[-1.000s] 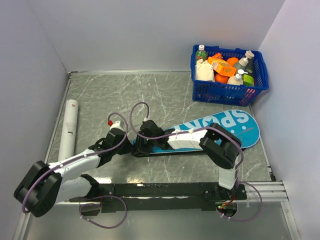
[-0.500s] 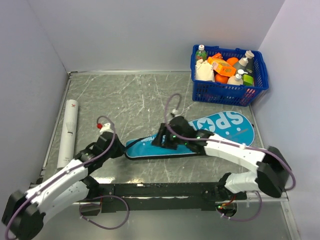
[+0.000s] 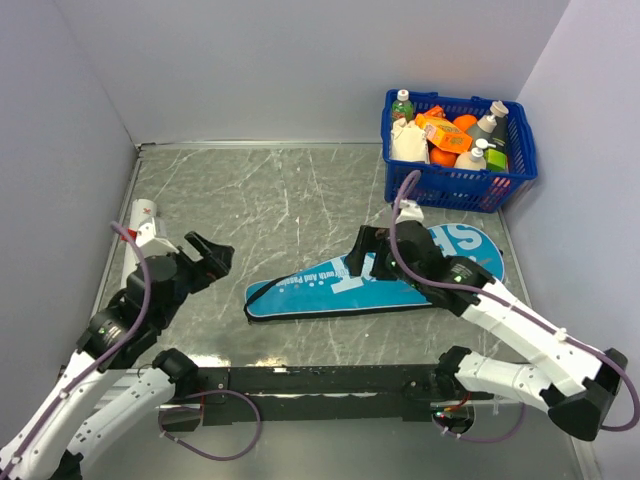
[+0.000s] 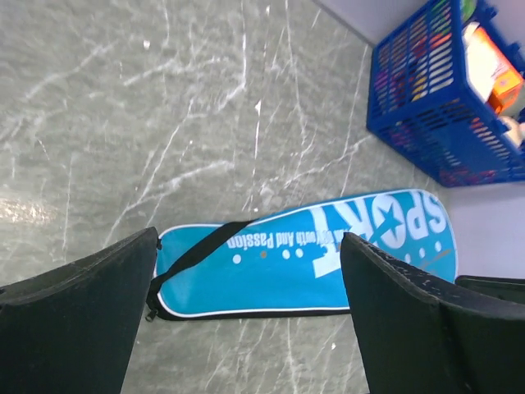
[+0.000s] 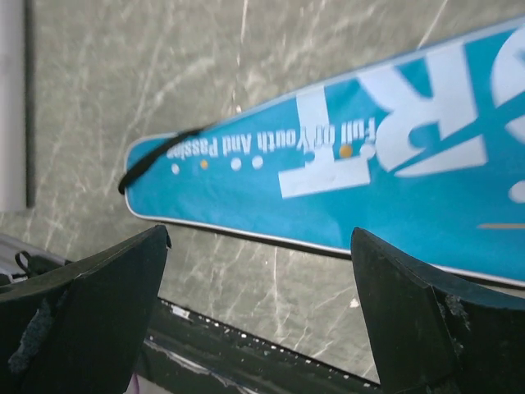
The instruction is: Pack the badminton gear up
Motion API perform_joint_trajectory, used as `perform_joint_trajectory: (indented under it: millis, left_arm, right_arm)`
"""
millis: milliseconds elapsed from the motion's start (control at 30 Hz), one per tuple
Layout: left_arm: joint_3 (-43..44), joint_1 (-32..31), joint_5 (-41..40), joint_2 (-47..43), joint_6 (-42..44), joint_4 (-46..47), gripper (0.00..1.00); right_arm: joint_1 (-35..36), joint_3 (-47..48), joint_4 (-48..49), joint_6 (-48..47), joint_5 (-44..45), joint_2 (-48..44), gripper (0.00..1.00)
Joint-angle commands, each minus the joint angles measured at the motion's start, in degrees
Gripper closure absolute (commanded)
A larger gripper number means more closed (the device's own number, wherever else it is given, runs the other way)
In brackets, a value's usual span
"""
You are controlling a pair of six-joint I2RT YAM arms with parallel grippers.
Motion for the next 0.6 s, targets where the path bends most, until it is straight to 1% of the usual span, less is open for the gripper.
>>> perform_joint_trajectory:
  millis: [0, 133, 167, 233, 433, 500, 533, 567]
  left_arm:
    - [5.2, 0.1, -2.6, -0.2, 3.5, -4.1, 0.04]
    - [8.6, 0.1, -1.5, 2.2, 7.1, -3.2, 0.04]
    - [10.1, 0.1, -1.4, 3.8, 7.7, -3.4, 0.04]
    - [11.1, 0.2, -0.8, 5.0, 9.3, -2.0, 0.04]
    - [11.6, 0.1, 0.3, 6.6, 11.9, 4.7, 0.03]
    - [11.2, 0.1, 1.1, 7.2, 14.3, 6.4, 0.04]
    - [10.9, 0.1, 1.3, 8.1, 15.1, 8.0, 0.04]
    - [10.5, 0.1, 1.4, 8.6, 16.4, 8.6, 0.04]
  right_arm:
    - [-0.3, 6.4, -6.1, -5.4, 7.2, -2.7, 0.00]
    - [-0.3, 11.9, -11.5, -6.8, 11.7, -1.6, 0.00]
    - [-0.2, 13.9, -12.6, -6.6, 14.2, -1.2, 0.00]
    - [-0.3, 15.0, -14.7, -7.1, 15.8, -0.9, 0.00]
    - [-0.3, 13.5, -12.7, -11.5, 15.8, -4.2, 0.00]
    - [-0.6, 11.2, -8.5, -14.7, 12.8, -6.3, 0.00]
    - [-1.0, 11.6, -8.3, -14.4, 13.6, -6.0, 0.00]
    - [-0.9, 12.4, -10.1, -13.5, 15.6, -5.3, 0.00]
